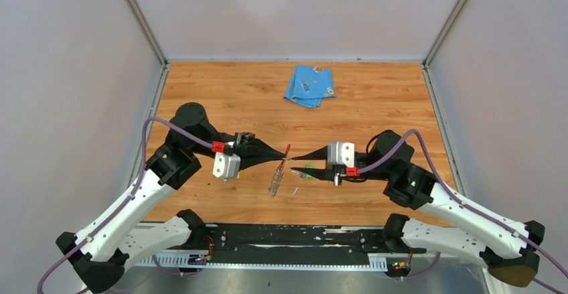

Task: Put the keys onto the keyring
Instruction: Adjust the keyring.

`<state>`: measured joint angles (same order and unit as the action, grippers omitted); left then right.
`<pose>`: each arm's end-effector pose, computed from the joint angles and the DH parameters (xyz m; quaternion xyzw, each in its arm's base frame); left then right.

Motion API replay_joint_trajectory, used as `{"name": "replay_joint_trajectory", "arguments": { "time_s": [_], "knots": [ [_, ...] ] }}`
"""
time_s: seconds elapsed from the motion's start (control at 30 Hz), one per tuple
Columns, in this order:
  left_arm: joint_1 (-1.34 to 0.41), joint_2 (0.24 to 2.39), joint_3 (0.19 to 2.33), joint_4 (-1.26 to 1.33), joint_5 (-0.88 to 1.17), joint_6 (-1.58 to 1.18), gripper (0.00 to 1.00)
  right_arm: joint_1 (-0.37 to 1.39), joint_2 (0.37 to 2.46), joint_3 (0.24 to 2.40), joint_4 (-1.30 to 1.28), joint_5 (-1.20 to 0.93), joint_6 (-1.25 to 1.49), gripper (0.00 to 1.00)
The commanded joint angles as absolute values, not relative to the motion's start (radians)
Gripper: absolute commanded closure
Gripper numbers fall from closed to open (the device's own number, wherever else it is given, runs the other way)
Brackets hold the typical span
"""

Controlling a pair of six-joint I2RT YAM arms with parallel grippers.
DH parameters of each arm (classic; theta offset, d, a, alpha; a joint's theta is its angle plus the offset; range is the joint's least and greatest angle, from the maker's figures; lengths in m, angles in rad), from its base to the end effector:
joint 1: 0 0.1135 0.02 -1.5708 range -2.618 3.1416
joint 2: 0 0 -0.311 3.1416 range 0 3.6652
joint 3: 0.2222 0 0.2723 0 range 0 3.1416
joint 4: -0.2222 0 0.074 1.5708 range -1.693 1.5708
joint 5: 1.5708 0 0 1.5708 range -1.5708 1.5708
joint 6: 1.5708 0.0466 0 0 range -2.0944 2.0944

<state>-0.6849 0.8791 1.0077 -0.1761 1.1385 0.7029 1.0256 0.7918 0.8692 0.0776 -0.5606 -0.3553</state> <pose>0.1055 -0.1408 0.4422 0.6758 0.2307 -0.3848 0.5848 0.0689 0.1614 0.4327 -0.5600 0.3479 0.4100 0.6303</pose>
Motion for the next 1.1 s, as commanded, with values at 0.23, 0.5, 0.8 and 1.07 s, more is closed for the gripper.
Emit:
{"name": "replay_joint_trajectory", "arguments": {
  "time_s": [0.23, 0.5, 0.8, 1.07],
  "knots": [
    [-0.693, 0.896, 1.012, -0.049, 1.165, 0.499, 1.00, 1.028, 0.739, 0.805, 0.214, -0.422, -0.340, 0.70],
    [-0.693, 0.903, 1.011, -0.048, 1.172, 0.494, 1.00, 1.028, 0.725, 0.784, 0.303, -0.417, -0.292, 0.70],
    [-0.693, 0.909, 1.020, -0.044, 1.165, 0.468, 1.00, 1.028, 0.739, 0.816, 0.225, -0.568, -0.297, 0.62],
    [-0.694, 0.911, 1.018, -0.044, 1.177, 0.462, 1.00, 1.028, 0.750, 0.808, 0.281, -0.497, -0.281, 0.64]
  ]
}}
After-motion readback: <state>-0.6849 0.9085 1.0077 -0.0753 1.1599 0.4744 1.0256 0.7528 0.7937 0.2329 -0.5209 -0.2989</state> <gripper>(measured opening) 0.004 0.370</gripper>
